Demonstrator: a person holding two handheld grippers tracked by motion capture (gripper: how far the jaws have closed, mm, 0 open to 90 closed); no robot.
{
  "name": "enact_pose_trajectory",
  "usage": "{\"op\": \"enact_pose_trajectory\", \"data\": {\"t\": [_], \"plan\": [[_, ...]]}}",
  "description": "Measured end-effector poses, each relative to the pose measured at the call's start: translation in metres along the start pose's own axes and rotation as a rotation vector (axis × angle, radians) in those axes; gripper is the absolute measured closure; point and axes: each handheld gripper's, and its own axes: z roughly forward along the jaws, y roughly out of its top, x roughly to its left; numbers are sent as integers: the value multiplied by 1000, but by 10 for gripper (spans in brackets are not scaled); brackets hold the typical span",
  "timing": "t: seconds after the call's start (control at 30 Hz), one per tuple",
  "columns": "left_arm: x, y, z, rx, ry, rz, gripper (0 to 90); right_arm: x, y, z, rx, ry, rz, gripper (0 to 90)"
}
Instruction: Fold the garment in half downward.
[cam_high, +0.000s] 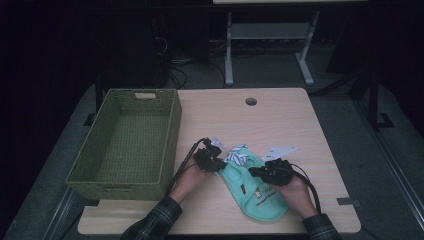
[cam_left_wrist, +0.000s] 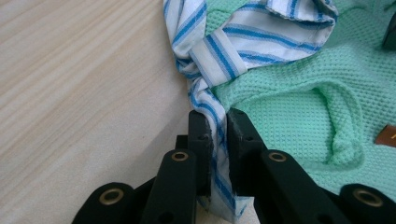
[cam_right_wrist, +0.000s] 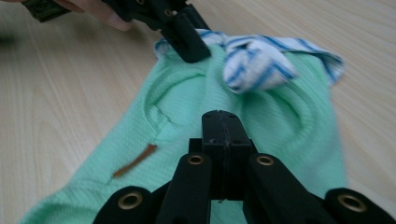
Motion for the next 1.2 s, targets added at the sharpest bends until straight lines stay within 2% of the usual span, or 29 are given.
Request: {"op": "enact_pose_trajectory", "data": {"t": [0.1, 0.23, 0.33, 0.53, 0.67, 0.8, 0.87, 1.0, 1.07, 1.2], "plan": [[0, 0, -2, -24, 3, -22, 815, 1, 1, 12, 40, -13, -19, 897], [3, 2, -14, -66, 4, -22, 818, 0, -1, 22, 78, -28, -29, 897], [2, 4, -22, -104, -4, -31, 820, -1, -1, 26, 84, -30, -27, 897], [-6, 12, -38, -175, -27, 0, 822, -2, 0, 28, 77, -31, -21, 897], [-12, 15, -42, -191, -22, 27, 822, -1, 0, 28, 79, -37, -22, 896], [-11, 15, -44, -201, -5, 25, 822, -4, 0, 18, 57, -23, -3, 893], [-10, 15, -47, -209, 7, 16, 822, -3, -1, 9, 44, -33, -4, 894], [-5, 13, -53, -213, 68, -11, 822, -4, -11, -5, 54, -51, -3, 894], [-2, 13, -55, -227, 84, -36, 822, -4, -15, -11, 59, -63, 2, 894], [1, 12, -61, -236, 109, -41, 822, -2, -21, -20, 57, -67, 2, 894]]}}
